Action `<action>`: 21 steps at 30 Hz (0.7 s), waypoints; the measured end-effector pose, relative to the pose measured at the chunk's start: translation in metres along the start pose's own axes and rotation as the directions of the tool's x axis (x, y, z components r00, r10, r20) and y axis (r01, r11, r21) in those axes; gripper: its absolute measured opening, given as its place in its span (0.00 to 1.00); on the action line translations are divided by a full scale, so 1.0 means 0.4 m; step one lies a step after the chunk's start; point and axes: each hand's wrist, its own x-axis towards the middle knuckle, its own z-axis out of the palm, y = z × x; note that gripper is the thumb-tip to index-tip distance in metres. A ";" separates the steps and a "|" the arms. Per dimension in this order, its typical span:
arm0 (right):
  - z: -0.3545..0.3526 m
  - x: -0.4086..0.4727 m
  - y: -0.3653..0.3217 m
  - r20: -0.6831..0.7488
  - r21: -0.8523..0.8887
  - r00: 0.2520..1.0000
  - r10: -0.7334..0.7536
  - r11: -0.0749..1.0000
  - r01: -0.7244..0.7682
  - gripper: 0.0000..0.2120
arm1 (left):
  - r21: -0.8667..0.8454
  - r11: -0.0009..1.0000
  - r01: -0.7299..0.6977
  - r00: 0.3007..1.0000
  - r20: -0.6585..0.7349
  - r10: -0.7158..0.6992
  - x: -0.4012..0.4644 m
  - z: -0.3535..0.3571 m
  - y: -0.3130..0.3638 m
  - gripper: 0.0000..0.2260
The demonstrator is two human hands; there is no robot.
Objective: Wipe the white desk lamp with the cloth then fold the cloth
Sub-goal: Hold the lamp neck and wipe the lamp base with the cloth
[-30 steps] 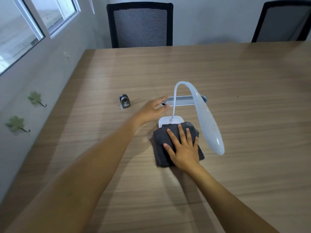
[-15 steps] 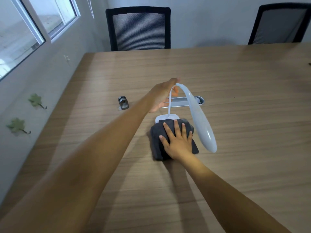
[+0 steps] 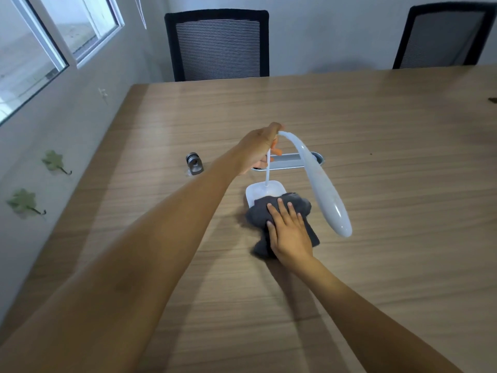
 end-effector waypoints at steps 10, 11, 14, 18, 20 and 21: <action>-0.004 0.034 -0.017 0.083 -0.031 0.993 -0.081 0.996 0.083 0.23 | -0.027 1.000 0.006 1.000 0.010 -0.006 0.001 0.001 0.001 0.17; -0.006 0.018 -0.008 0.069 -0.010 0.990 -0.119 0.993 0.120 0.26 | -0.033 0.999 0.009 1.000 0.016 -0.009 0.001 0.003 0.000 0.17; -0.007 -0.029 0.014 0.028 0.060 0.985 -0.171 0.984 0.169 0.34 | -0.040 0.999 0.026 0.999 0.031 -0.025 0.000 0.009 0.003 0.17; -0.027 -0.043 0.023 -0.136 0.359 0.986 0.094 0.933 -0.039 0.24 | -0.027 0.999 0.029 0.998 0.049 -0.027 -0.005 0.013 0.007 0.19; -0.058 -0.009 0.007 -0.201 0.490 0.948 0.247 0.864 -0.121 0.19 | -0.022 0.999 0.033 0.998 0.052 -0.032 -0.007 0.015 0.007 0.18; -0.072 0.015 -0.007 -0.203 0.489 0.946 0.255 0.863 -0.128 0.19 | -0.020 0.999 0.037 0.998 0.053 -0.036 -0.007 0.015 0.007 0.18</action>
